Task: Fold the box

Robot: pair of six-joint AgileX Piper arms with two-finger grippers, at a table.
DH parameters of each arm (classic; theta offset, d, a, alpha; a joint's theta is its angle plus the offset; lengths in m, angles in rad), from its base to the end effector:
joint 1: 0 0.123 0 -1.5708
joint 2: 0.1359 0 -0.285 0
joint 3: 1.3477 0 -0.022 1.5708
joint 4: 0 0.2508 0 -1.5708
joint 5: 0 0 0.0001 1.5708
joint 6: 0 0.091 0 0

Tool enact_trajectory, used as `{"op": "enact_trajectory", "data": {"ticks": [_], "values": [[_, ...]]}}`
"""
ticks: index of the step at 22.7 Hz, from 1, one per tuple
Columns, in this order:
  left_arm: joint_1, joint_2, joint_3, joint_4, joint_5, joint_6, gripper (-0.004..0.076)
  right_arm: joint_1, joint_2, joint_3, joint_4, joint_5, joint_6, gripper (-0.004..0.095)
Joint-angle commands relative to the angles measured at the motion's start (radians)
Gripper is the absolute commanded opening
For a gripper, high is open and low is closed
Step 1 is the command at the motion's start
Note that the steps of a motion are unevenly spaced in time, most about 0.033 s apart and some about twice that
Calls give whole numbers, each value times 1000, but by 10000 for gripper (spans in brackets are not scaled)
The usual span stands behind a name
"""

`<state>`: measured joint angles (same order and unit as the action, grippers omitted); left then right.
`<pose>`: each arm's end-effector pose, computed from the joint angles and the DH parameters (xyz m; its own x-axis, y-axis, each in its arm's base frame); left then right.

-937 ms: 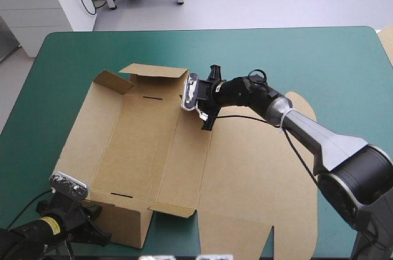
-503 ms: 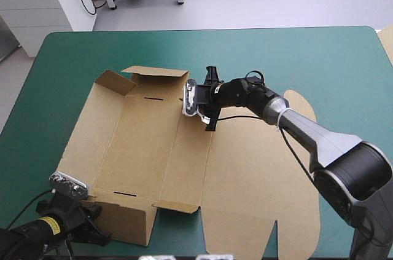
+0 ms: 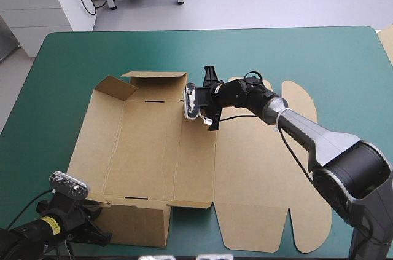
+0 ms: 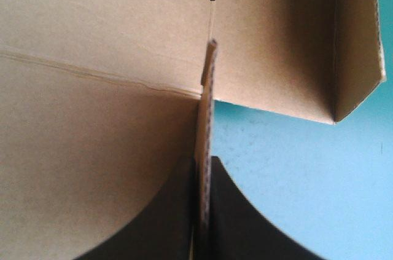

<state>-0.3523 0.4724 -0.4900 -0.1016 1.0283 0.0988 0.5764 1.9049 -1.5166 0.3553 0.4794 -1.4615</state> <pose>0.0611 -0.0309 0.2617 -0.7285 0.3168 -0.6074 0.4272 0.9032 -0.0412 0.3613 0.2523 0.2621 0.3407 -0.8499 -0.4020 -0.7862 -0.0232 -0.6175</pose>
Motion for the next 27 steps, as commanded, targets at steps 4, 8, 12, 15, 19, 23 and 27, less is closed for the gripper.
{"op": "enact_trajectory", "data": {"ticks": [4, 8, 12, 15, 19, 23, 27], "values": [[-6, 9, -30, -11, -39, -10, -8, -2, -53, -37, 5, -70, 0, 657], [-6, 9, -30, -11, -39, -10, -8, -2, -76, -37, 1, -76, 74, 759], [-6, 9, -30, -11, -39, -10, -8, -2, -167, -37, -8, -74, 238, 529], [-6, 9, -30, -11, -39, -10, -8, -2, -256, -37, -86, -45, 329, 178], [-6, 9, -30, -11, -39, -10, -8, -21, -347, -37, -236, 80, 623, -18], [-6, 9, -30, -11, -39, -10, -8, -84, -400, -37, -300, 260, 866, -19], [-6, 9, -30, -11, -39, -10, -8, -170, -431, -37, -328, 477, 1010, -19]]}}
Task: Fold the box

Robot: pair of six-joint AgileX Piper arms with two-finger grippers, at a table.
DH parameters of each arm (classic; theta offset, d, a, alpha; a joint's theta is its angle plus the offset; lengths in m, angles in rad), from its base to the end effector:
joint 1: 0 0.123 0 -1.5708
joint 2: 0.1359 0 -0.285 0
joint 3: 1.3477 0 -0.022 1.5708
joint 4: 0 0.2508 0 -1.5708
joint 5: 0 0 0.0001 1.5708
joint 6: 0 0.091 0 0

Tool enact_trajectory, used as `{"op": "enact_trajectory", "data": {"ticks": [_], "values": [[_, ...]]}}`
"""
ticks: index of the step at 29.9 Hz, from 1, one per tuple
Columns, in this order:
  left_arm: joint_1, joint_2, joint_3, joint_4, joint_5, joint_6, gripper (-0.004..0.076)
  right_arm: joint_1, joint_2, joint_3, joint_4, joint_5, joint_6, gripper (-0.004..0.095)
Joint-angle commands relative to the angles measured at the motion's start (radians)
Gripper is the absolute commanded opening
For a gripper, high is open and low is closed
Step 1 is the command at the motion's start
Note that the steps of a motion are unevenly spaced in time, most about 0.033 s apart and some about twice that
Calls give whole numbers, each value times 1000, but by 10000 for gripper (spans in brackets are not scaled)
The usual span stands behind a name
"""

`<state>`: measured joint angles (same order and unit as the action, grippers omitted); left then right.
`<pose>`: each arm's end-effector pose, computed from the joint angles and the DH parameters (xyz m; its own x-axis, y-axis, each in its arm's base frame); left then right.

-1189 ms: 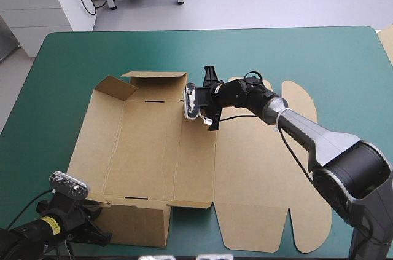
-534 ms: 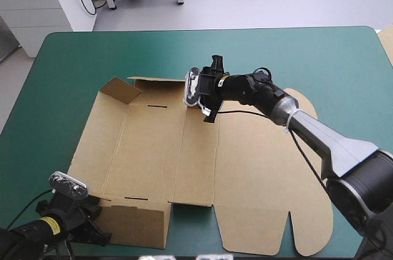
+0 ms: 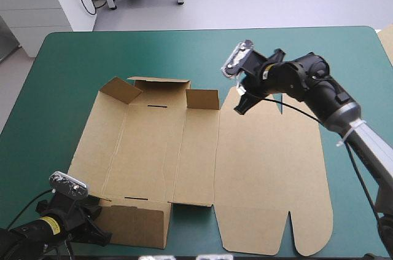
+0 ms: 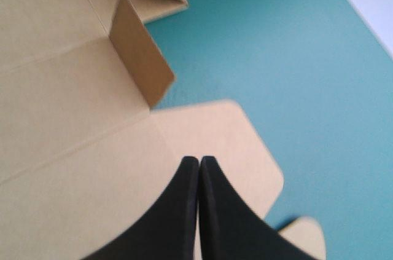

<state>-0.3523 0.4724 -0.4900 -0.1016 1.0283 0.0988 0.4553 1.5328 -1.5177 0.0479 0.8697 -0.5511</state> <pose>0.0611 -0.0309 0.2617 -0.7285 0.3168 -0.6074 0.4272 0.9032 -0.0412 0.3038 0.1525 0.3815 -0.3276 -0.7135 -0.6194 -0.7205 0.6127 -0.3246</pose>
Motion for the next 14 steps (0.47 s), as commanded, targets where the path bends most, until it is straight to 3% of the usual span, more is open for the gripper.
{"op": "enact_trajectory", "data": {"ticks": [1, 5, 14], "values": [[-6, 9, -30, -11, -42, -10, -8, -74, -65, -36, -20, 160, 131, -19], [-6, 9, -30, -11, -46, -10, -8, -155, -97, -20, -48, 284, 201, -19], [-6, 9, -35, -7, -54, -8, -8, -249, -362, 230, -53, 232, 261, -19]]}}
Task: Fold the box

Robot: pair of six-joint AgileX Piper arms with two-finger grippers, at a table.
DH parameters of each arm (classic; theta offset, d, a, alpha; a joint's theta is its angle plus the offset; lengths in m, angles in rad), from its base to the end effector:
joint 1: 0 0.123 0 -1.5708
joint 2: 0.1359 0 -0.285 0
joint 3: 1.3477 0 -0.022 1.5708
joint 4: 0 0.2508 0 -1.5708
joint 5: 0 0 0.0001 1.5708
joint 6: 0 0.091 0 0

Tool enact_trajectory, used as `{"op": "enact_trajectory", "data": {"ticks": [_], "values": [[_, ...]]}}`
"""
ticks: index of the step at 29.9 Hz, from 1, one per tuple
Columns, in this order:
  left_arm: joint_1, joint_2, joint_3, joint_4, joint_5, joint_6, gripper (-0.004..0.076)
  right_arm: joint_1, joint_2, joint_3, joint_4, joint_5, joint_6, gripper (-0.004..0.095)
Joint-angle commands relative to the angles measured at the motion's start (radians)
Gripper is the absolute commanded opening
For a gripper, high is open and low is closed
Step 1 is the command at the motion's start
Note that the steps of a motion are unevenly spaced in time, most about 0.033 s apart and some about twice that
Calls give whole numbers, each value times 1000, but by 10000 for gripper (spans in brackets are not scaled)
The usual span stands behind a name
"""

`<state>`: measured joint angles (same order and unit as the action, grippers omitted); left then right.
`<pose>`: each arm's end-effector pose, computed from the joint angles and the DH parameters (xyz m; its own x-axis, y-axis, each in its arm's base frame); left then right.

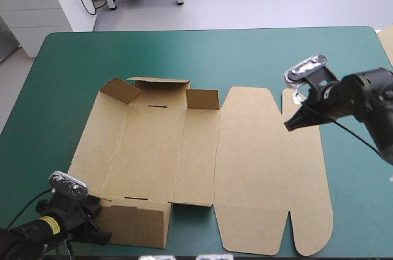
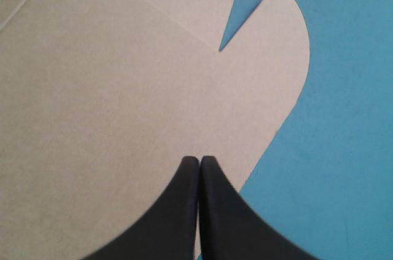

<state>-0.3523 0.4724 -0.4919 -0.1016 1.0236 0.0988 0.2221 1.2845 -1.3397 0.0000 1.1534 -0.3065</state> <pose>0.0615 -0.0310 0.2626 -0.7249 0.3151 -0.6126 0.4270 0.9033 -0.0406 0.2445 0.0552 0.3850 -0.7216 -0.4723 -0.5063 -0.4594 0.8737 -0.1602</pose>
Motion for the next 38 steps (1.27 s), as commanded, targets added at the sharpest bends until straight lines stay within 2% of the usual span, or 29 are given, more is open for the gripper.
{"op": "enact_trajectory", "data": {"ticks": [1, 7, 10, 13, 22, 30, 33, 38], "values": [[-6, 9, -33, -7, -50, -8, -8, -16, -154, 95, -7, -68, 24, -19], [-6, 9, -50, -10, -41, -8, -8, -16, -356, 300, 13, -116, 67, -19], [-6, 9, -109, -15, 20, -8, -8, -16, -444, 372, 0, -116, 95, -19], [-6, 9, -209, -11, 82, -8, -8, -16, -504, 425, 0, -114, 97, -19], [-6, 54, -513, 18, 62, -6, -8, -16, -561, 500, 0, -115, 144, -19], [-6, 285, -651, 146, 64, 14, -7, -16, -563, 503, 0, -114, 157, -19], [-6, 405, -688, 154, 70, 79, -6, -16, -563, 511, 0, -120, 157, -19], [-6, 574, -714, 154, 48, 81, 8, -16, -564, 552, 0, -140, 167, -19]]}}
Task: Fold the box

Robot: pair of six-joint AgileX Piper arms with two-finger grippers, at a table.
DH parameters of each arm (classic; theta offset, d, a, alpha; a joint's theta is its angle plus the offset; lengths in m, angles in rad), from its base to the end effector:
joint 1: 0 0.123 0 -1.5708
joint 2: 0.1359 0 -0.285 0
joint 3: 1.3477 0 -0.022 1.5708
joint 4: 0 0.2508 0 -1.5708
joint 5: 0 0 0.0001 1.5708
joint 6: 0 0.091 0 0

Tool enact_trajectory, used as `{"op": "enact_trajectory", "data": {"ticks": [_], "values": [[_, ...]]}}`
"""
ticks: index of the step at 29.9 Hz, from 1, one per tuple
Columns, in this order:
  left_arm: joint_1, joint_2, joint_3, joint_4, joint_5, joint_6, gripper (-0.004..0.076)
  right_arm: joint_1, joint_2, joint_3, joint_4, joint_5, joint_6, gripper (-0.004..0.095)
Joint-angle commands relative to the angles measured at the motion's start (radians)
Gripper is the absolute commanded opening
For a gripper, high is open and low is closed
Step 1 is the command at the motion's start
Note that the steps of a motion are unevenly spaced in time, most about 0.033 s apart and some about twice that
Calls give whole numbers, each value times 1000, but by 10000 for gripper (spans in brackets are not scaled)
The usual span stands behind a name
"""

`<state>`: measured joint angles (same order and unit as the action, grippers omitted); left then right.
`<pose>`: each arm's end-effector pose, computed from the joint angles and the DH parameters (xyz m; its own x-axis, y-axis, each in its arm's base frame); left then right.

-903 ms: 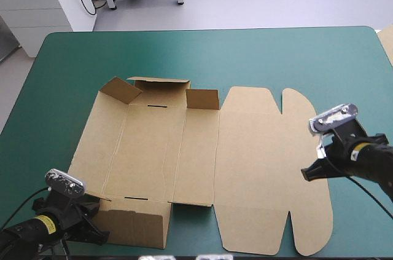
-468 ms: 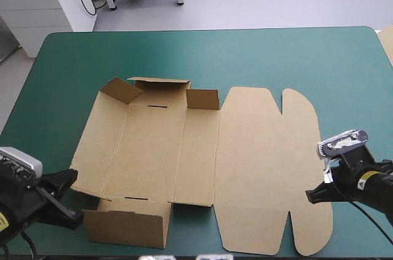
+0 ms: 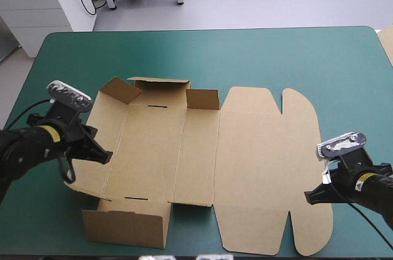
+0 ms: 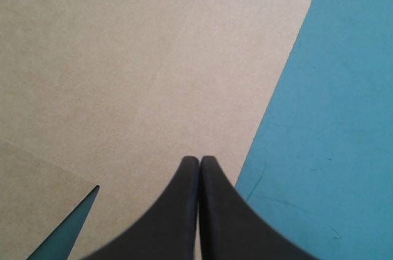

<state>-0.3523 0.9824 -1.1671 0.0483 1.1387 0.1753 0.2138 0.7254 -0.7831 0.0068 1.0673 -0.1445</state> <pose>0.1608 -0.0549 0.3985 -0.6397 0.4420 -0.6288 0.4510 0.8783 0.1586 0.1115 0.0248 0.3246 -0.7408 -0.3049 -0.5986 -0.3232 0.9429 -0.0803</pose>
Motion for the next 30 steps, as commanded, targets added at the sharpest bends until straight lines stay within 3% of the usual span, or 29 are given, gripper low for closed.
{"op": "enact_trajectory", "data": {"ticks": [1, 4, 8, 12, 17, 24, 30], "values": [[-6, 86, -39, 5, -76, 9, 16, -8, -6, 3, -7, -56, 5, -19], [6, 155, -40, -5, -85, 37, 17, -8, -6, 22, -7, -56, 7, -19], [104, 201, -40, -223, -78, 217, 17, -8, -6, 26, -7, -73, 7, -19], [326, 218, -41, -490, -20, 405, 17, -8, -6, 32, -1, -85, 7, -19], [637, 219, -41, -672, 129, 555, 17, -8, -6, 32, -7, -109, 3, -19], [999, 217, -39, -756, 151, 577, 17, -8, -6, 32, -7, -119, -1, -19], [1070, 221, -39, -680, 105, 581, 9, -8, -6, 32, 1, -121, -5, -19]]}}
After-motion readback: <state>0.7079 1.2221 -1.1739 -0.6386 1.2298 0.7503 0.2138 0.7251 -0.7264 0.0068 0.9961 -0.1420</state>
